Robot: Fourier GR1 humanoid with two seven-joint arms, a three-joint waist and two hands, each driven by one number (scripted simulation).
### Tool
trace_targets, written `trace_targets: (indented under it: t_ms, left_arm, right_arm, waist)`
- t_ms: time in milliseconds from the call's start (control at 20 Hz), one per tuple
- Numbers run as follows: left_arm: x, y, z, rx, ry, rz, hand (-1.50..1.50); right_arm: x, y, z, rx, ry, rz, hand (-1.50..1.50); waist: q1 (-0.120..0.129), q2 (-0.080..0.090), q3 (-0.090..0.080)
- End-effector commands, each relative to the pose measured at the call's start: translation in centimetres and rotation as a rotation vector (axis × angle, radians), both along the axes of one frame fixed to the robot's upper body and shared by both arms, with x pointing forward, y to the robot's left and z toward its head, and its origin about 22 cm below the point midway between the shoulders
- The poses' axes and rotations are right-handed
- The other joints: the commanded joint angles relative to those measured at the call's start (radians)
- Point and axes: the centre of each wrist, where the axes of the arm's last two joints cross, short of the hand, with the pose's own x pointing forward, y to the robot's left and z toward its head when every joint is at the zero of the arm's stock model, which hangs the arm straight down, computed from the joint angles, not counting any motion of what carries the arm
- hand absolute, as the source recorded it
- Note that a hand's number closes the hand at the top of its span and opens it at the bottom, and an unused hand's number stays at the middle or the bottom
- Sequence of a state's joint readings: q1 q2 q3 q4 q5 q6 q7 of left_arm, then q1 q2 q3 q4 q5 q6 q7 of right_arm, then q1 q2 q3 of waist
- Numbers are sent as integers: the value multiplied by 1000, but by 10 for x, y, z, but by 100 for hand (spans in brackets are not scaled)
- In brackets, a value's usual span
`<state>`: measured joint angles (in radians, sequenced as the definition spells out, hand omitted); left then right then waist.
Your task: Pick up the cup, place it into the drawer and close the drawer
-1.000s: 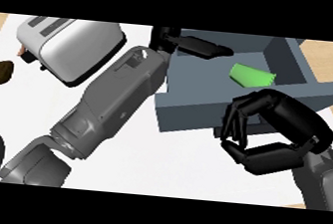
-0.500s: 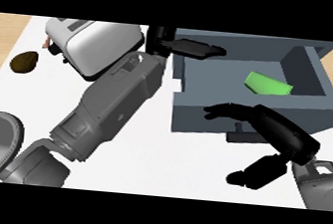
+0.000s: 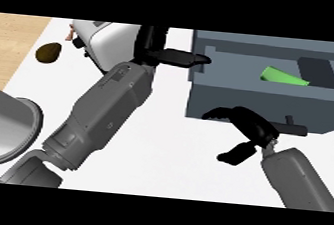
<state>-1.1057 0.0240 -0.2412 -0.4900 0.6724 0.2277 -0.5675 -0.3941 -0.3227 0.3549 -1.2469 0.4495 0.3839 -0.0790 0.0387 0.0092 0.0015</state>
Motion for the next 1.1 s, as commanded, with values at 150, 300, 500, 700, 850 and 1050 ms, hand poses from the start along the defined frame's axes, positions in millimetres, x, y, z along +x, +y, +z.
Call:
trace_targets:
  t_ms: [150,300,500,700,850,1050]
  left_arm:
    - [-4,32,-12,-26,4,3,-150]
    - [-7,58,-15,-20,-3,-16,-150]
    - [-10,70,-21,-51,11,-46,-150]
    - [-12,83,-23,-25,13,-33,-150]
    - [-16,89,-27,-19,5,-52,-150]
    - [-16,86,-24,-29,6,-81,-150]
  right_arm:
    - [39,-7,-43,-47,-19,-68,150]
    - [58,-20,-28,67,-75,-131,150]
    - [81,-38,-9,107,-162,-197,150]
    - [107,-63,35,153,-220,-287,150]
    - [111,-79,48,149,-248,-348,150]
    - [119,-82,73,199,-259,-369,150]
  waist:
    - [47,5,2]
    - [76,3,2]
    - [93,18,3]
    - [113,21,3]
    - [128,28,4]
    - [149,36,3]
